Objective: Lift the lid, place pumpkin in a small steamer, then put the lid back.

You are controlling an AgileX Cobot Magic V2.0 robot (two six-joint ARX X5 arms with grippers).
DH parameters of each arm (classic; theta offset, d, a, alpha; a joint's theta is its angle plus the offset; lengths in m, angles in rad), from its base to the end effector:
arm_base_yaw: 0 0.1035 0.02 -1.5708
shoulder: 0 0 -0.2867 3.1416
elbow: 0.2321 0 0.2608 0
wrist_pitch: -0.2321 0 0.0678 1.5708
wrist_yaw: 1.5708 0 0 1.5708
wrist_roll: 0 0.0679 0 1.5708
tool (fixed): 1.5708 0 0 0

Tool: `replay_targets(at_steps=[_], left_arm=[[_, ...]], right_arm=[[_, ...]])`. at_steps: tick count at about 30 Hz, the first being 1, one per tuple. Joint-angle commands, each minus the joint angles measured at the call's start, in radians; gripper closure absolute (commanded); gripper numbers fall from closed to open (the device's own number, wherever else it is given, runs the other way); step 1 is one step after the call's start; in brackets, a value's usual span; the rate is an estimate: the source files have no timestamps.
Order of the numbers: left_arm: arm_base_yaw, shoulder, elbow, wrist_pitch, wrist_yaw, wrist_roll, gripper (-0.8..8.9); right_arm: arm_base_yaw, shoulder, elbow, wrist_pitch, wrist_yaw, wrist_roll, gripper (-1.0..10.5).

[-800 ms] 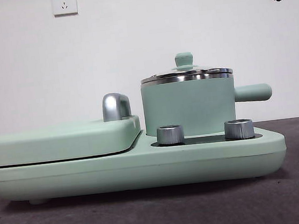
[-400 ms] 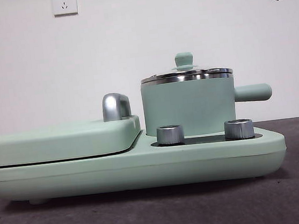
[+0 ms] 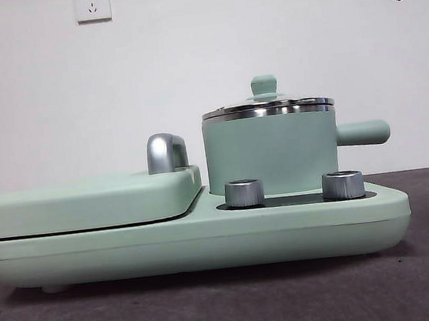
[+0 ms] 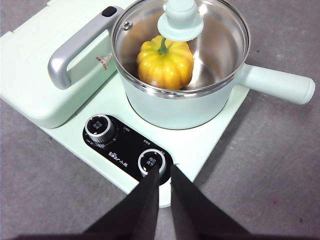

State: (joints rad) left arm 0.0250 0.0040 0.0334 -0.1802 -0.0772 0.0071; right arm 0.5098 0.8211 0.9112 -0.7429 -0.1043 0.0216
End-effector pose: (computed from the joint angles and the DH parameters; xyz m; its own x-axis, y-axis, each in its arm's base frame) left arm 0.1190 0.0082 0.1517 0.9835 0.1017 -0.1498 -0.1001 0.9948 0.0186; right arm 0.1532 0.0938 0.3137 0.6388 0.4764 -0.6041 -0.5460 0.8340 0.0804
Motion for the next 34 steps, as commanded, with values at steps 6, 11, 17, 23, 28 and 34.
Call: replay_targets(at_steps=[6,11,17,23,28,34], left_arm=[[0.001,-0.001,-0.011,-0.006,-0.001,-0.004,8.06],[0.001,-0.001,-0.011,-0.006,-0.001,-0.004,8.06],[0.001,-0.001,-0.011,-0.006,-0.002,-0.004,8.07],[0.001,-0.001,-0.011,-0.006,-0.002,-0.004,8.06],[0.001,-0.001,-0.010,-0.007,-0.002,-0.004,8.07],[0.001,-0.001,-0.010,-0.007,-0.002,-0.004,8.07]], right_arm=[[-0.085,-0.166,-0.240,0.367,0.112,-0.111,9.1],[-0.246,-0.460,-0.602,0.647,0.106,-0.122,9.1],[-0.401,-0.742,-0.811,0.661,0.105,-0.121,9.1],[-0.473,-0.818,-0.900,0.708,0.086,-0.126,9.1],[-0.475,-0.818,-0.900,0.690,0.041,-0.107,9.1],[-0.474,-0.818,-0.900,0.693,0.043,-0.104,9.1]])
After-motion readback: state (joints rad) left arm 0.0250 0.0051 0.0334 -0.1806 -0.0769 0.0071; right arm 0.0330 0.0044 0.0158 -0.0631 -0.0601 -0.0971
